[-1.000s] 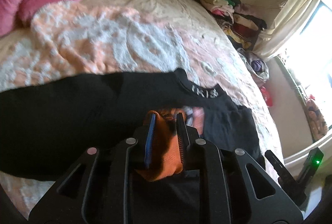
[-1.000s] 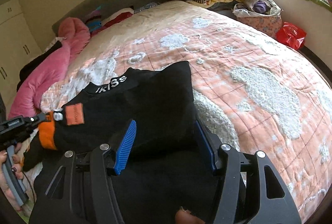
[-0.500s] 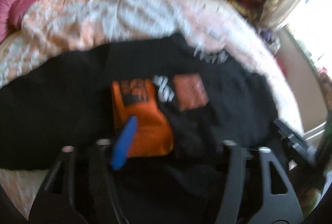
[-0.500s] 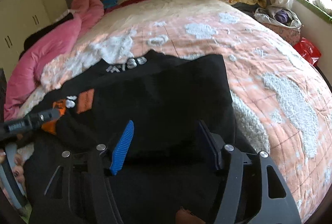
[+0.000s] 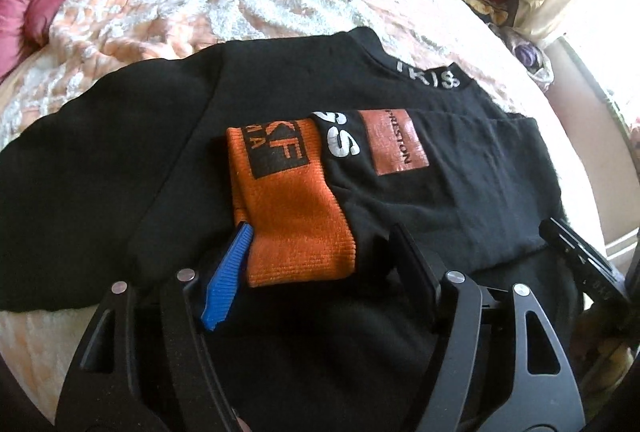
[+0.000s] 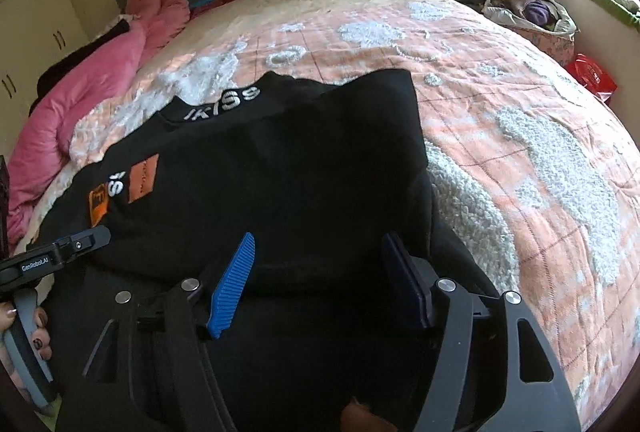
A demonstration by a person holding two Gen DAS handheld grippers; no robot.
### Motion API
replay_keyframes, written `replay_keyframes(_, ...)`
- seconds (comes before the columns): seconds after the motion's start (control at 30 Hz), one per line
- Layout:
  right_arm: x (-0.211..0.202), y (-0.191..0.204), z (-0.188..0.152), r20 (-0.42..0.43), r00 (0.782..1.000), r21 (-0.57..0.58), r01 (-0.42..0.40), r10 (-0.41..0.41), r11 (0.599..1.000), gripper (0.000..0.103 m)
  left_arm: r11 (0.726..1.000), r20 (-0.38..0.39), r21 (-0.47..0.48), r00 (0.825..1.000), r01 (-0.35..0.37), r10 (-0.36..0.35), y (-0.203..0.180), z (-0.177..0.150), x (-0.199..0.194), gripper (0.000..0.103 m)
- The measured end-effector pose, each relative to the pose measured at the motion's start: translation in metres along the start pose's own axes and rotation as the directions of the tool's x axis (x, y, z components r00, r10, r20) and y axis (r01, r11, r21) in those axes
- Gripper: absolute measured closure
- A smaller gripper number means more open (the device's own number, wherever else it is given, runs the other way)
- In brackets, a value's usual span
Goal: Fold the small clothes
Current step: 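Release the cuff flat on the sweatshirt body with the left tool, then move the left tool to the orange cuff of the other sleeve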
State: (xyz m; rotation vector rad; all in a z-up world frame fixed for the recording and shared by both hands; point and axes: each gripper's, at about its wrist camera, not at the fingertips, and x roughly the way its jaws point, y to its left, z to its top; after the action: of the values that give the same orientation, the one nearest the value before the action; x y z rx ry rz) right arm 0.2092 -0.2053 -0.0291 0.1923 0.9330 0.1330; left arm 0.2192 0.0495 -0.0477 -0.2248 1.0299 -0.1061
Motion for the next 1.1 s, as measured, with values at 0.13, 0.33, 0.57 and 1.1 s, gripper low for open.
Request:
replay_keyframes(0.13,-0.011,0.002,0.001,0.035,0.999,-0.002,0.014,-0.014,1.0,0.027,1.0,0.025,0.002,1.0,-0.002,0.002,-0.001,0.0,-0.011,0.033)
replay_keyframes(0.33,-0.025,0.009,0.002,0.075,0.997,-0.008,0.013,-0.012,1.0,0.026,1.0,0.061,-0.016,0.998,-0.002,0.003,0.005,-0.002,-0.026,0.026)
replay_keyframes(0.57,-0.043,0.023,0.006,0.136,0.991,-0.033,-0.008,0.012,0.999,0.007,0.997,0.13,-0.058,0.99,-0.04,0.048,0.021,-0.003,-0.05,0.013)
replay_keyframes(1.1,-0.056,0.076,0.009,0.152,0.985,-0.127,-0.063,0.082,0.99,0.005,0.975,0.246,-0.21,0.961,-0.075,0.127,0.071,-0.015,-0.095,0.009)
